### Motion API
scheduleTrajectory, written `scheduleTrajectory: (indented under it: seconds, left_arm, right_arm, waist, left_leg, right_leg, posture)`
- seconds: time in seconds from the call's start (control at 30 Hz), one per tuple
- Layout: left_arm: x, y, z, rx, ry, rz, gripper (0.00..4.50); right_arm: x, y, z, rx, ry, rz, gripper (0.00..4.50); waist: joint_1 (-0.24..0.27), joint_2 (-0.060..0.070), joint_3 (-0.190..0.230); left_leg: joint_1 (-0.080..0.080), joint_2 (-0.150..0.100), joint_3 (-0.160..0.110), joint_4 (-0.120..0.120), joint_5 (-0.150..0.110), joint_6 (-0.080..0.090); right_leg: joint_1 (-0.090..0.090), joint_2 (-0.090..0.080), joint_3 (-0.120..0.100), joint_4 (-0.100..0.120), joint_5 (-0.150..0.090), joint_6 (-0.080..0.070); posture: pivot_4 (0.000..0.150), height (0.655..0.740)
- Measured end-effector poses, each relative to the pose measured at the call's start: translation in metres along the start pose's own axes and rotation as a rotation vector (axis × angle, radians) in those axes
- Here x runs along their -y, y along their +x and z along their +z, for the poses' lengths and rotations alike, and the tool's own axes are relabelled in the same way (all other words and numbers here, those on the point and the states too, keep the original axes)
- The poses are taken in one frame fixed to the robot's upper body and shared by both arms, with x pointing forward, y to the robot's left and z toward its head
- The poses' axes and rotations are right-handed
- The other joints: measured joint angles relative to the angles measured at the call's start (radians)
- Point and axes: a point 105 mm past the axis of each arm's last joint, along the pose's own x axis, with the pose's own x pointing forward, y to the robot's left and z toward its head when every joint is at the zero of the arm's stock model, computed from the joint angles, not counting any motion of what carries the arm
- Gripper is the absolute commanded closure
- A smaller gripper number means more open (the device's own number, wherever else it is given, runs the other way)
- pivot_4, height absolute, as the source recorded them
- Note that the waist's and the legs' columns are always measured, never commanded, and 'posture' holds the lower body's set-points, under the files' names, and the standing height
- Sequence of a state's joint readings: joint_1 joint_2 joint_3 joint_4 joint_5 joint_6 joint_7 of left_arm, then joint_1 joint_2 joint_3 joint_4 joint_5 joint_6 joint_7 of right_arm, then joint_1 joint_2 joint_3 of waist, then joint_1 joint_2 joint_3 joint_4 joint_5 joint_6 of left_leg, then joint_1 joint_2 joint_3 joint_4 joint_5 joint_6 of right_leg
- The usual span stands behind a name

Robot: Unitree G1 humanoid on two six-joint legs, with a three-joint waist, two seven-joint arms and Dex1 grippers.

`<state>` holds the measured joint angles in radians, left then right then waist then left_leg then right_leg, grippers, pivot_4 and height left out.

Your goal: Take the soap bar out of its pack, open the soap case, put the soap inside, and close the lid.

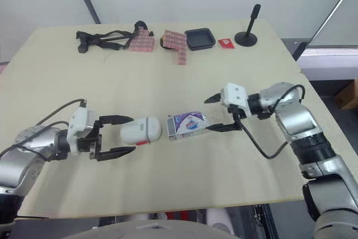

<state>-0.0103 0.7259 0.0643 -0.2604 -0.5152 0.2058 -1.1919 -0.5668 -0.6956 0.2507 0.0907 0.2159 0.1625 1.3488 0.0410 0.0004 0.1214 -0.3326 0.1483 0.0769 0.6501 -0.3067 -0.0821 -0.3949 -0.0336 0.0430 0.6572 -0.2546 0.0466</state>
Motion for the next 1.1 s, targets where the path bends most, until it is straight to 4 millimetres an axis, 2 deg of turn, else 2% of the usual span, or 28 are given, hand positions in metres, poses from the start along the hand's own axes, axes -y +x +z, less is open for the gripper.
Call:
scheduleTrajectory:
  seconds: [0.3,0.47,0.63,1.1]
  left_arm:
    - [0.003,0.007,0.004,0.024,0.015,-0.001,0.02]
    - [0.005,0.008,0.003,0.022,0.007,0.000,0.02]
    - [0.007,0.010,0.002,0.021,0.004,-0.007,0.02]
    - [0.010,0.012,0.002,0.025,0.001,-0.004,0.02]
  right_arm:
    - [0.002,0.018,-0.012,-0.018,0.000,0.054,0.00]
    - [0.008,0.020,-0.012,-0.022,-0.024,0.057,0.00]
    - [0.003,0.029,-0.017,-0.027,-0.027,0.100,0.00]
    - [-0.001,0.030,-0.019,-0.042,-0.063,0.133,0.00]
  waist:
    - [0.010,0.000,0.000]
    - [0.014,0.000,0.000]
    - [0.014,0.000,0.000]
    - [0.014,0.000,0.000]
  left_leg:
    - [0.000,0.000,0.001,0.001,0.000,0.000]
    - [0.000,0.000,0.002,0.001,0.000,0.000]
    - [0.000,0.000,0.002,0.002,0.000,0.000]
    - [0.000,0.000,0.002,0.002,0.000,-0.001]
  right_leg:
    - [0.000,0.001,0.001,0.001,0.000,0.000]
    - [0.000,0.001,0.002,0.002,0.000,0.000]
    - [0.000,0.001,0.003,0.003,0.000,0.000]
    - [0.000,0.002,0.004,0.003,0.000,0.000]
  posture:
    - [0.150,0.7400]
    - [0.150,0.7400]
    - [0.150,0.7400]
    - [0.150,0.7400]
